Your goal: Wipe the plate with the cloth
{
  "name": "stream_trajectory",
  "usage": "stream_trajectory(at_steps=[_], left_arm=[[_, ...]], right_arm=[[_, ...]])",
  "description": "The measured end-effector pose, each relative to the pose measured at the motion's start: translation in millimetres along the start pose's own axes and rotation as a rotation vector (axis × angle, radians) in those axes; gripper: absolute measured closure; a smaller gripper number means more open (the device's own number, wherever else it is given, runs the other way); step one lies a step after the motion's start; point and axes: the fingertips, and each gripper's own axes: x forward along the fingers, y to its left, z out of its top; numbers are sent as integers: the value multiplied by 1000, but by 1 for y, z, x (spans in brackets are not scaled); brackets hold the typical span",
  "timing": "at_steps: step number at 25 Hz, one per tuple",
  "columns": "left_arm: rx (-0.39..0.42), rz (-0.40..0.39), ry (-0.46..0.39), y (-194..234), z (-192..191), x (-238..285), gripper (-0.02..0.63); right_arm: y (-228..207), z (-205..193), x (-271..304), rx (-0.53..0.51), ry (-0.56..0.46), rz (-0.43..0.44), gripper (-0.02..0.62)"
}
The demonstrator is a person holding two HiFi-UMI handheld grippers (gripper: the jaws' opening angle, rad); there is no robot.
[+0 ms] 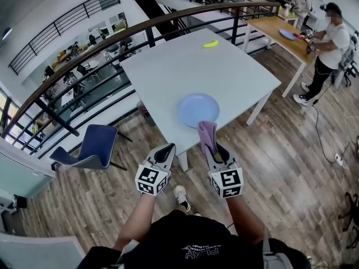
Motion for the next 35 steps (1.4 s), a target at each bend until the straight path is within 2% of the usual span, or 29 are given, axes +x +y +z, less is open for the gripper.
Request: stream_trajectory(at_steps=[12, 23, 35], left_arm=[[-33, -13, 9, 66, 9, 53, 594], [-17, -87, 18, 130, 17, 94, 594], [-30, -79, -3, 158, 23, 118, 594]], right_arm=[[-11, 19, 94, -26, 37, 29, 491], [-10, 25, 179, -48, 87, 12, 491], [-15, 35, 225, -80, 95, 38, 491]])
